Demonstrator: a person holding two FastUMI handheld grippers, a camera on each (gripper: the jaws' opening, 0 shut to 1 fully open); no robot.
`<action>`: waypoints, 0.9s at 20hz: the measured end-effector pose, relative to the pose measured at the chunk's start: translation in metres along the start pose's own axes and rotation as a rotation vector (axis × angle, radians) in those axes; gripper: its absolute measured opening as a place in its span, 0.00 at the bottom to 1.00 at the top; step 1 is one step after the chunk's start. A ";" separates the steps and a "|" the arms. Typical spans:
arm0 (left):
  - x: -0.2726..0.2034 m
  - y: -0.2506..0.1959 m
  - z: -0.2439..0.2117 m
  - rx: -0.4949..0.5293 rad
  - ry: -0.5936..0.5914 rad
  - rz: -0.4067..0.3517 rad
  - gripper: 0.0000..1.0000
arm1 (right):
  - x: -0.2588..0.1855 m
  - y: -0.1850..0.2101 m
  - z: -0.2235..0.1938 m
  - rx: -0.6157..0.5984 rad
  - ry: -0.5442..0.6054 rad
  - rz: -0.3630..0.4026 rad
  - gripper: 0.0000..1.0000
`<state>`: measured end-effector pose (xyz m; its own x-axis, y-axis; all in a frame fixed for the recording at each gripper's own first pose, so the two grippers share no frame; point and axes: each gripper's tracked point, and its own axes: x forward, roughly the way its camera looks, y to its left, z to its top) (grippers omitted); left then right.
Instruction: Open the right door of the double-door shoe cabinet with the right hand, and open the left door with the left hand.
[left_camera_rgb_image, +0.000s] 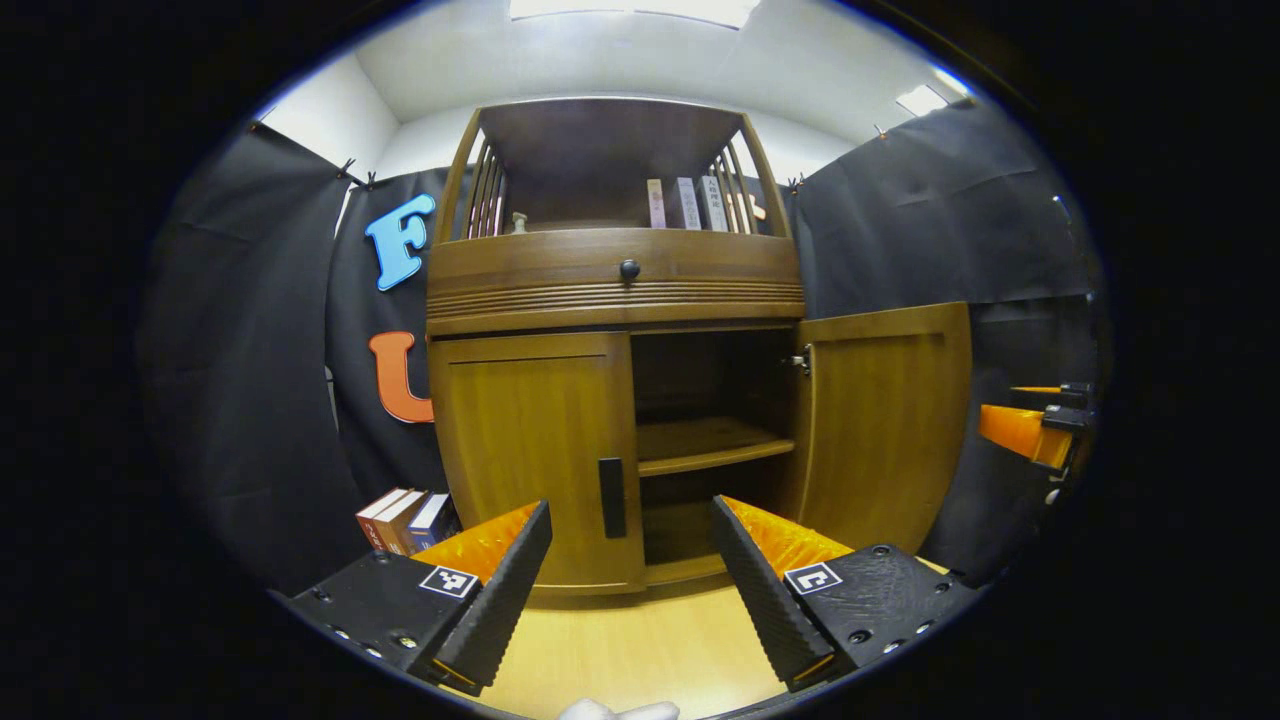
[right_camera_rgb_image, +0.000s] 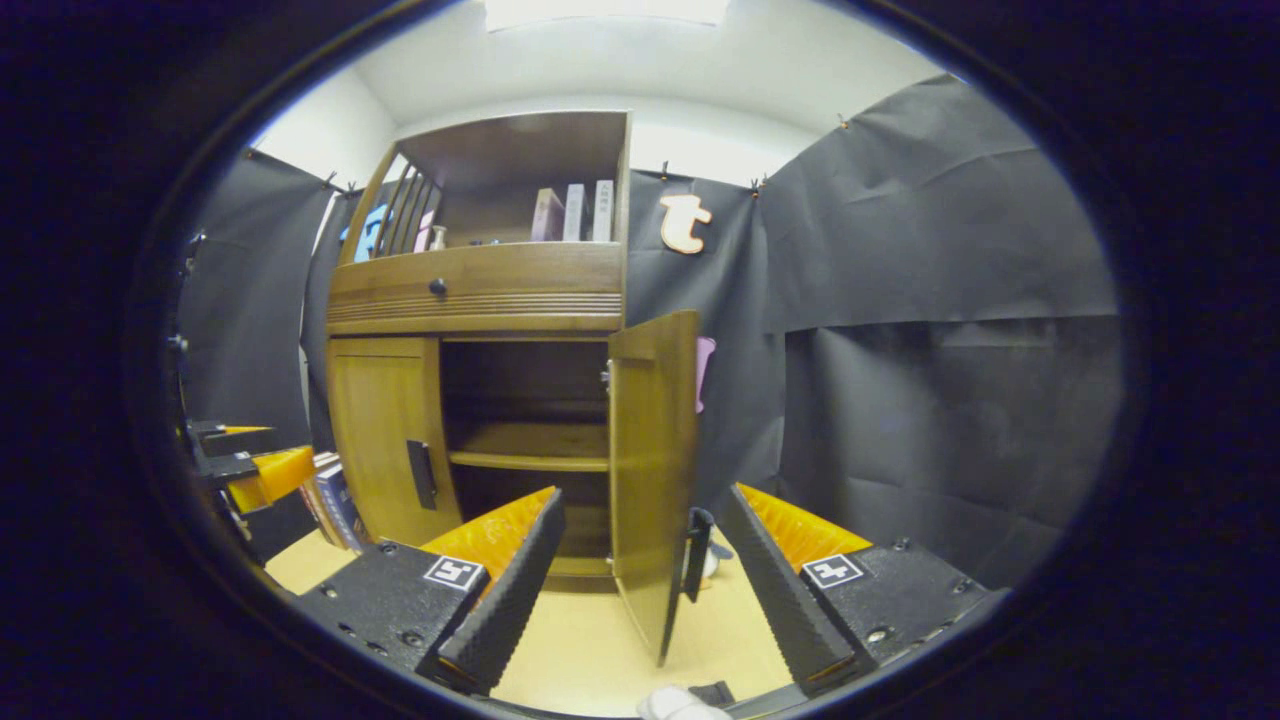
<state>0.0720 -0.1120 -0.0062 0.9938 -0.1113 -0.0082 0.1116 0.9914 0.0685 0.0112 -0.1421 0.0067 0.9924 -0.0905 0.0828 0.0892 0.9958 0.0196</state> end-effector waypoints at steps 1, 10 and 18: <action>0.010 0.007 -0.007 0.000 0.000 -0.005 0.95 | -0.001 0.013 -0.004 0.000 0.009 -0.001 0.99; 0.124 0.028 -0.056 -0.088 -0.005 -0.002 0.96 | -0.009 0.069 -0.005 -0.034 0.125 -0.051 1.00; 0.220 0.027 -0.096 -0.104 0.034 0.022 0.96 | -0.008 0.086 -0.001 -0.065 0.150 -0.075 1.00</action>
<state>0.2940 -0.1034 -0.1016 0.9952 -0.0886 -0.0420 0.0872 0.9956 -0.0347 0.0110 -0.0557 0.0071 0.9838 -0.1670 -0.0658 0.1643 0.9854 -0.0445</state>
